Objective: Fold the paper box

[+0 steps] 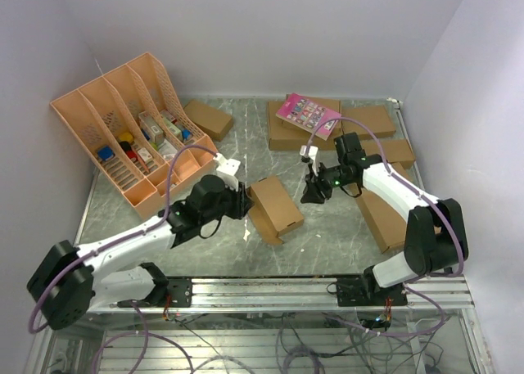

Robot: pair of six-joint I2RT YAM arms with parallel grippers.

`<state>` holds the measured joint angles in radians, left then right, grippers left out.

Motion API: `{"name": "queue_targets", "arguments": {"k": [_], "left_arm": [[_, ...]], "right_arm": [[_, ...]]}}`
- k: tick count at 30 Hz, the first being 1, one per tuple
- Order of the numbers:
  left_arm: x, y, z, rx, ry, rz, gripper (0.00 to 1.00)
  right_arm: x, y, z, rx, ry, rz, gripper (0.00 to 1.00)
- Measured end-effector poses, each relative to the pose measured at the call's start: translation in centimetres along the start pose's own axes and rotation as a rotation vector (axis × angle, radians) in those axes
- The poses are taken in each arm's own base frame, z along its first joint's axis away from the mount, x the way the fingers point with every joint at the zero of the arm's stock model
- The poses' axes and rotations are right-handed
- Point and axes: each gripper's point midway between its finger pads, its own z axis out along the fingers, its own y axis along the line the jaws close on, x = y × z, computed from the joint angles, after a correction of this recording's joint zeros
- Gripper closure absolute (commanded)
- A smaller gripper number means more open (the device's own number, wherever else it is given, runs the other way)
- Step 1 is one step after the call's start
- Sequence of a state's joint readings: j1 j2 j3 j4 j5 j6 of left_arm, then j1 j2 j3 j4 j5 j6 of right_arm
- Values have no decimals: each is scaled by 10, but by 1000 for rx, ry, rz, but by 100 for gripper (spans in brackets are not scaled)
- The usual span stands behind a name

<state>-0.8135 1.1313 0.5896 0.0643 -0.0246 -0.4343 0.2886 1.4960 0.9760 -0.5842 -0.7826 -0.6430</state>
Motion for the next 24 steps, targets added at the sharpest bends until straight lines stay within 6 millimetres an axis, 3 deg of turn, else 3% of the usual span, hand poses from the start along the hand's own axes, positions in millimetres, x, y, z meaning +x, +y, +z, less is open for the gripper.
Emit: {"name": "queue_targets", "arguments": {"k": [7,17,24], "left_arm": [[-16,-9,-17,74,-147,-12,27],[-10,-8,-10,97,-184,-48,23],[-17,-27,-15,192,-224,-15,25]], "right_arm": [[-7,13,-6,-88,-74,12,59],[-14,19,-13,-142,-148,35,55],[-17,21,-12,-165,-170,67,51]]}}
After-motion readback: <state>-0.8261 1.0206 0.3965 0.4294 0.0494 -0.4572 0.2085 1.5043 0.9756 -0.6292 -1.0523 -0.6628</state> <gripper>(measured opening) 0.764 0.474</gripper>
